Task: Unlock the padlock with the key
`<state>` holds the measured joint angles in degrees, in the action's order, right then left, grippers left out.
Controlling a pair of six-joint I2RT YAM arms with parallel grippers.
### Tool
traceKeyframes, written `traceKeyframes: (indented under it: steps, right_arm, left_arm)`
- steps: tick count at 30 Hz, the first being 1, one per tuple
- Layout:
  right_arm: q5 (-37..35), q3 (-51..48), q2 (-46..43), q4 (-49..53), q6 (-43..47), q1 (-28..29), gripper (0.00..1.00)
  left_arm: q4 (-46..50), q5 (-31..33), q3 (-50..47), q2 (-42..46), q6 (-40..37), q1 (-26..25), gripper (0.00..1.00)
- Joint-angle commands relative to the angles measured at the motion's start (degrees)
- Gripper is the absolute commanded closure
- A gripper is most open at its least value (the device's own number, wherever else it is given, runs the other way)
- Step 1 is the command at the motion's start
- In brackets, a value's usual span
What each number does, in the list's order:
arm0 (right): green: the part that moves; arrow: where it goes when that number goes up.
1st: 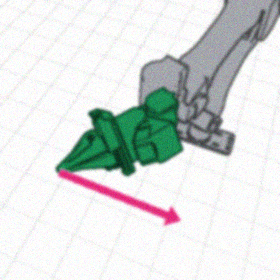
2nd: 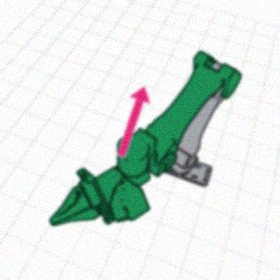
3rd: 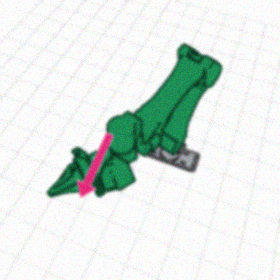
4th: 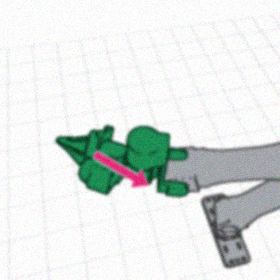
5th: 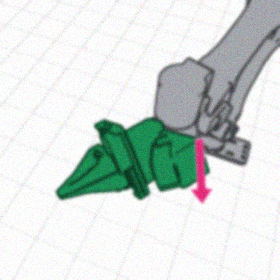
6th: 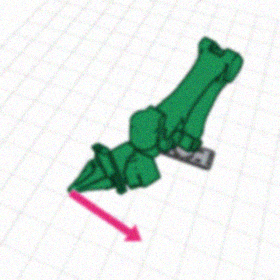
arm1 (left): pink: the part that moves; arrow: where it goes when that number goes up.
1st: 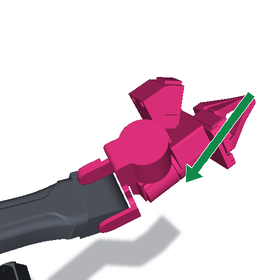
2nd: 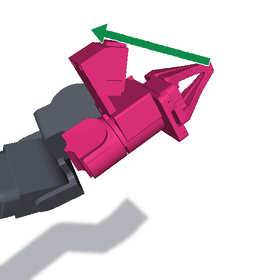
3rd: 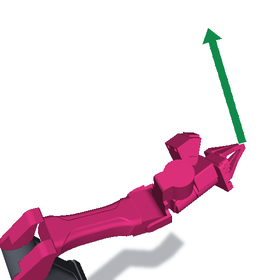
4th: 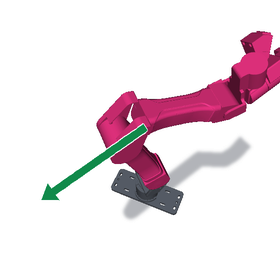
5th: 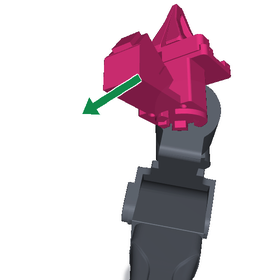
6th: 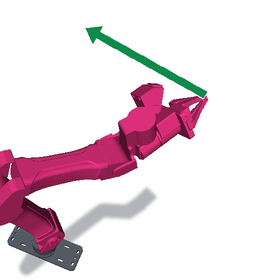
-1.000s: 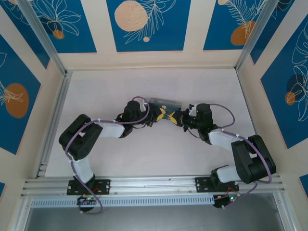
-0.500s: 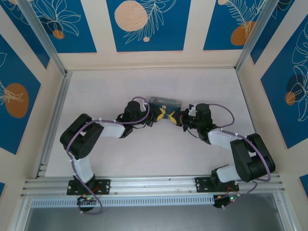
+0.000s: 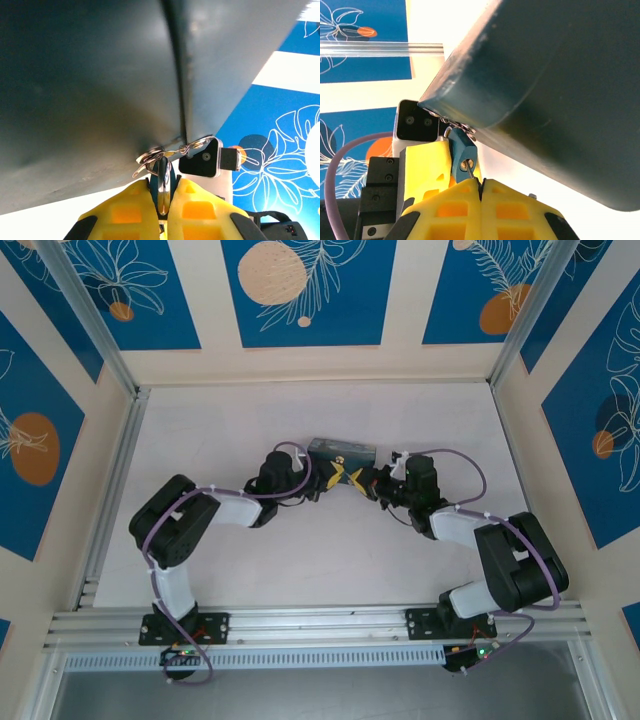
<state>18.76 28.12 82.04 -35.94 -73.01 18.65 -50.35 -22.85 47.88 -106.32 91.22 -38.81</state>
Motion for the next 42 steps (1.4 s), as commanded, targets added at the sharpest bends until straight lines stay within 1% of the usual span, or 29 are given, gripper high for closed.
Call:
traceKeyframes:
  steps: [1, 6, 14, 22, 31, 34, 42]
  right_arm:
    - [1.3, 1.3, 1.2, -3.5, 5.9, 0.0, 1.00]
    - [2.0, 1.7, 2.6, -3.4, 7.7, -1.0, 1.00]
    - [3.0, 1.8, 4.1, -4.8, 7.3, -2.2, 1.00]
    - [4.6, 2.3, 4.9, -8.2, 2.8, -3.5, 1.00]
    - [7.3, 4.6, 7.8, -13.5, -2.1, -2.0, 1.00]
    - [7.5, 5.5, 8.7, -12.5, -2.4, -1.1, 1.00]
    - [6.0, 2.2, 10.0, -14.0, -2.5, -0.8, 1.00]
  left_arm:
    - [-3.7, -3.8, 0.1, -0.9, 1.0, -2.9, 1.00]
    - [-3.5, -3.6, 0.0, -0.6, 0.9, -2.9, 1.00]
    - [-3.4, -3.6, -0.2, -0.3, 0.7, -2.9, 1.00]
    - [-3.0, -3.7, -0.2, -0.6, 0.6, -2.9, 1.00]
    - [-2.9, -3.6, -0.1, -0.4, 0.7, -3.0, 1.00]
    - [-3.1, -3.6, 0.0, -0.5, 0.8, -3.0, 1.00]
    - [-6.0, -1.2, -1.4, 0.0, 2.6, -3.0, 1.00]
